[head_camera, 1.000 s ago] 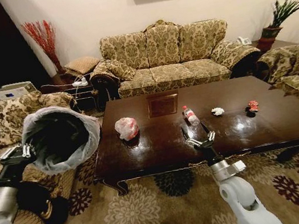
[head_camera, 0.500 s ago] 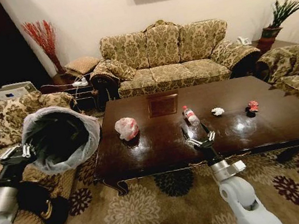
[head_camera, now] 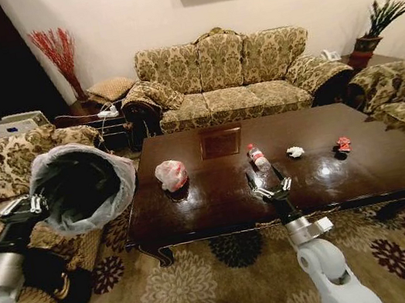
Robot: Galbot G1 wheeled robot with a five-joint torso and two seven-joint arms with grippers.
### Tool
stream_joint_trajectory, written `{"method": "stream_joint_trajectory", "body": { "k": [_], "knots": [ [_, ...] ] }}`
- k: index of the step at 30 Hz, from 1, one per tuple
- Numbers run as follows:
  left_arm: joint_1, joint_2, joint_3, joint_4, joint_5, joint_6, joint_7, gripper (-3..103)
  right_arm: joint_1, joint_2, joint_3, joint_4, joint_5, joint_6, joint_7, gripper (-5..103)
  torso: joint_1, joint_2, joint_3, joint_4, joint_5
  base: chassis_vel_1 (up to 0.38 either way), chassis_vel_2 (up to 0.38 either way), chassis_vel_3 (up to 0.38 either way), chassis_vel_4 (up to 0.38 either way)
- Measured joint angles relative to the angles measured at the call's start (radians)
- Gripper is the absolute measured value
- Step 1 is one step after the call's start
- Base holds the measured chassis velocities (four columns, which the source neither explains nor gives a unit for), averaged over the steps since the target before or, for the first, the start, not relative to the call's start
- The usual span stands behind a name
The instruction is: Move to the front of the table and place the trash on the table into the trash bin.
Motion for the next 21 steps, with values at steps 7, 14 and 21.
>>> {"method": "stream_joint_trajectory", "body": {
  "k": [7,14,21],
  "knots": [
    [0.000,0.000,0.000,0.000,0.000,0.000,0.000,3,0.000,0.000,0.000,0.000,0.000,0.000,0.000,100,0.000,0.000,0.000,0.0000,0.0002,0.000,0.000,0.000,0.000],
    [0.000,0.000,0.000,0.000,0.000,0.000,0.000,3,0.000,0.000,0.000,0.000,0.000,0.000,0.000,100,0.000,0.000,0.000,0.0000,0.0002,-0.031,0.019,0.021,-0.036],
    [0.000,0.000,0.000,0.000,0.000,0.000,0.000,3,0.000,0.000,0.000,0.000,0.000,0.000,0.000,100,0.001,0.000,0.000,-0.0001,0.0003,-0.109,0.099,0.097,-0.112]
  ]
}}
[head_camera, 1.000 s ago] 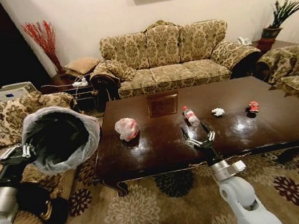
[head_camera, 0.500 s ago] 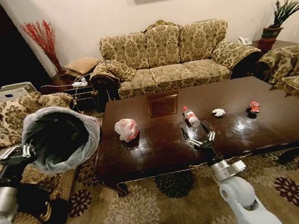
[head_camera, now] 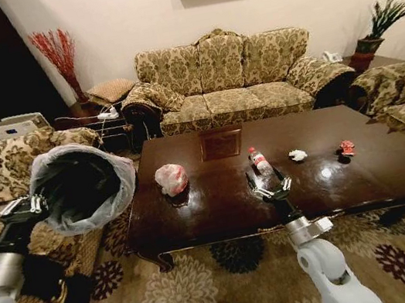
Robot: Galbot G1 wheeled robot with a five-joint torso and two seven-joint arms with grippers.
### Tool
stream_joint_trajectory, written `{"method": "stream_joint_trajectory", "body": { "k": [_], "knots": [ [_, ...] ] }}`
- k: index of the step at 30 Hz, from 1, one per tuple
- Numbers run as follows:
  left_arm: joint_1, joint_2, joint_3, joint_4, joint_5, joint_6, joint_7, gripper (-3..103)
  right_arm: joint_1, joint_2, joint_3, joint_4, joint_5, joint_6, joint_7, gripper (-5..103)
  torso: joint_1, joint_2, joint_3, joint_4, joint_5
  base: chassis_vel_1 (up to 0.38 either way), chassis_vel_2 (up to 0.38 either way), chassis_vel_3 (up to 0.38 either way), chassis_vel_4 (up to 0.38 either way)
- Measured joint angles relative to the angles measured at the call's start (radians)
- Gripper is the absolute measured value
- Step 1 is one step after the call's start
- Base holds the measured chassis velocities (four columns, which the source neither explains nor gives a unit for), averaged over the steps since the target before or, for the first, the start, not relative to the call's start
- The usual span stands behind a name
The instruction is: Move to the front of the table and place the trash on the table into the trash bin.
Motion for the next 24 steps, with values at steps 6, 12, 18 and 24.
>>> {"method": "stream_joint_trajectory", "body": {
  "k": [6,12,18,24],
  "knots": [
    [0.000,0.000,0.000,0.000,0.000,0.000,0.000,3,0.000,0.000,0.000,0.000,0.000,0.000,0.000,100,-0.001,0.000,0.000,-0.0002,0.0002,-0.052,0.043,0.041,-0.059],
    [0.000,0.000,0.000,0.000,0.000,0.000,0.000,3,0.000,0.000,0.000,0.000,0.000,0.000,0.000,100,-0.001,0.000,-0.001,0.0003,-0.0002,0.000,0.000,0.000,0.000],
    [0.000,0.000,0.000,0.000,0.000,0.000,0.000,3,0.020,-0.026,-0.043,0.052,-0.019,-0.073,0.068,100,-0.001,0.000,0.000,-0.0001,0.0001,0.000,0.000,0.000,0.000],
    [0.000,0.000,0.000,0.000,0.000,0.000,0.000,3,0.061,-0.080,-0.136,0.164,-0.062,-0.229,0.213,100,-0.001,0.000,0.000,0.0003,-0.0004,0.000,0.000,0.000,0.000]
  ]
}}
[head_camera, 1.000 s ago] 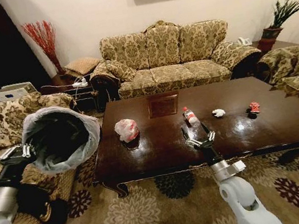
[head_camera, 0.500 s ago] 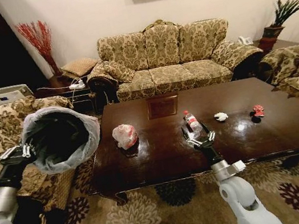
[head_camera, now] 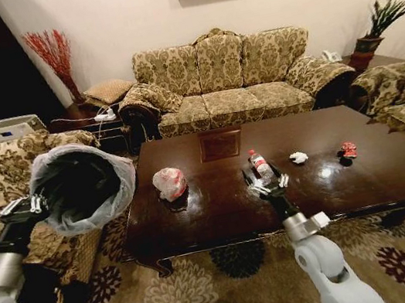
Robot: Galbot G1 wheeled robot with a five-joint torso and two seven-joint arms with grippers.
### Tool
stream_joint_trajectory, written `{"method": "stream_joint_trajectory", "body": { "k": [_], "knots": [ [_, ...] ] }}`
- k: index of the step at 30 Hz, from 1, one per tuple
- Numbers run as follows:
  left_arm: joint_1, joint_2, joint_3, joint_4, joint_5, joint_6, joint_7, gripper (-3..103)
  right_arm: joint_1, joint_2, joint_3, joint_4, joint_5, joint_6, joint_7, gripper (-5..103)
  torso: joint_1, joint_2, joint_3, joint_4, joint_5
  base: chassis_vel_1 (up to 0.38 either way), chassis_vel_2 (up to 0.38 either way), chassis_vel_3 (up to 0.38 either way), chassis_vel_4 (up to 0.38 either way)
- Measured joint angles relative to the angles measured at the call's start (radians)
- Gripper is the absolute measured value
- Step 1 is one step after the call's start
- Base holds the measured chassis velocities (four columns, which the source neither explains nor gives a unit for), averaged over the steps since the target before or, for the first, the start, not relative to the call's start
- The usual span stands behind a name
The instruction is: Move to the front of the table and place the trash on the table into the trash bin.
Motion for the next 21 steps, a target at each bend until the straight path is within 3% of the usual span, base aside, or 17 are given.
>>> {"method": "stream_joint_trajectory", "body": {
  "k": [1,10,14,16,18,21],
  "knots": [
    [0.000,0.000,0.000,0.000,0.000,0.000,0.000,3,0.010,-0.011,-0.019,0.024,-0.009,-0.034,0.032,100,0.000,0.000,0.000,0.0000,-0.0002,0.000,0.000,0.000,0.000],
    [0.000,0.000,0.000,0.000,0.000,0.000,0.000,3,0.014,-0.015,-0.032,0.030,-0.012,-0.056,0.045,100,0.000,0.000,0.000,-0.0002,0.0005,0.000,0.000,0.000,0.000],
    [0.000,0.000,0.000,0.000,0.000,0.000,0.000,3,0.027,-0.015,-0.073,0.022,0.008,-0.130,0.051,100,0.000,0.000,0.000,-0.0003,0.0000,0.000,0.000,0.000,0.000],
    [0.000,0.000,0.000,0.000,0.000,0.000,0.000,3,0.040,-0.026,-0.112,0.000,0.038,-0.219,0.043,100,0.000,0.000,0.000,0.0001,0.0015,0.000,0.000,0.000,0.000],
    [0.000,0.000,0.000,0.000,0.000,0.000,0.000,3,0.039,-0.050,-0.101,-0.006,0.043,-0.224,0.031,100,0.000,0.000,0.000,0.0000,-0.0003,0.000,0.000,0.000,0.000],
    [0.000,0.000,0.000,0.000,0.000,0.000,0.000,3,0.038,-0.082,-0.069,-0.018,0.050,-0.218,0.026,100,0.000,0.000,0.000,-0.0003,0.0004,0.000,0.000,0.000,0.000]
  ]
}}
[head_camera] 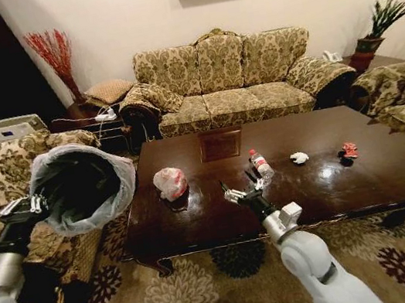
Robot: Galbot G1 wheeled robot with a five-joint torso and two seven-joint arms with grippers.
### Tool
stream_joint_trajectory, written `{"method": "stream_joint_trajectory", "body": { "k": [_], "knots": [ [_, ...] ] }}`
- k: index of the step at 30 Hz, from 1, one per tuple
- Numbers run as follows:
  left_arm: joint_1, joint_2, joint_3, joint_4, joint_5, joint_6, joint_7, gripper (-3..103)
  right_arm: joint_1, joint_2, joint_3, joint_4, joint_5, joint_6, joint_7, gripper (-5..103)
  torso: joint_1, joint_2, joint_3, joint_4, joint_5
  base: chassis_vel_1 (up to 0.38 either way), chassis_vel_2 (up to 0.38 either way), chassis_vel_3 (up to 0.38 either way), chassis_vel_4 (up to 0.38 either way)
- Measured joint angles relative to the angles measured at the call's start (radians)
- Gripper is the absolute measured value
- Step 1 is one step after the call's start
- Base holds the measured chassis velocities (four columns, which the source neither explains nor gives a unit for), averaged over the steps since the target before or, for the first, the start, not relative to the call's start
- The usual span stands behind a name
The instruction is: Move to the front of the table and place the trash on the table into the trash bin.
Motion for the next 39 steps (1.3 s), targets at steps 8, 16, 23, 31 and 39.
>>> {"method": "stream_joint_trajectory", "body": {
  "k": [8,16,23,31,39],
  "knots": [
    [0.000,0.000,0.000,0.000,0.000,0.000,0.000,3,0.008,-0.057,0.049,-0.017,0.000,0.019,-0.005,100,0.000,0.000,0.000,0.0000,-0.0001,0.000,0.000,0.000,0.000],
    [0.000,0.000,0.000,0.000,0.000,0.000,0.000,3,0.073,-0.080,0.020,-0.102,0.085,0.126,-0.049,100,0.000,0.000,0.000,0.0000,-0.0002,0.000,0.000,0.000,0.000],
    [0.000,0.000,0.000,0.000,0.000,0.000,0.000,3,0.097,-0.003,-0.026,-0.141,-0.018,0.117,-0.075,100,0.000,0.000,0.000,0.0001,-0.0001,0.000,0.000,0.000,0.000],
    [0.000,0.000,0.000,0.000,0.000,0.000,0.000,3,0.077,0.019,-0.039,-0.140,-0.043,0.123,-0.076,100,0.000,0.000,0.000,0.0000,-0.0002,0.000,0.000,0.000,0.000],
    [0.000,0.000,0.000,0.000,0.000,0.000,0.000,3,0.075,0.013,-0.041,-0.138,-0.042,0.127,-0.075,100,0.000,0.000,0.000,-0.0001,0.0000,0.090,0.088,-0.094,-0.108]
  ]
}}
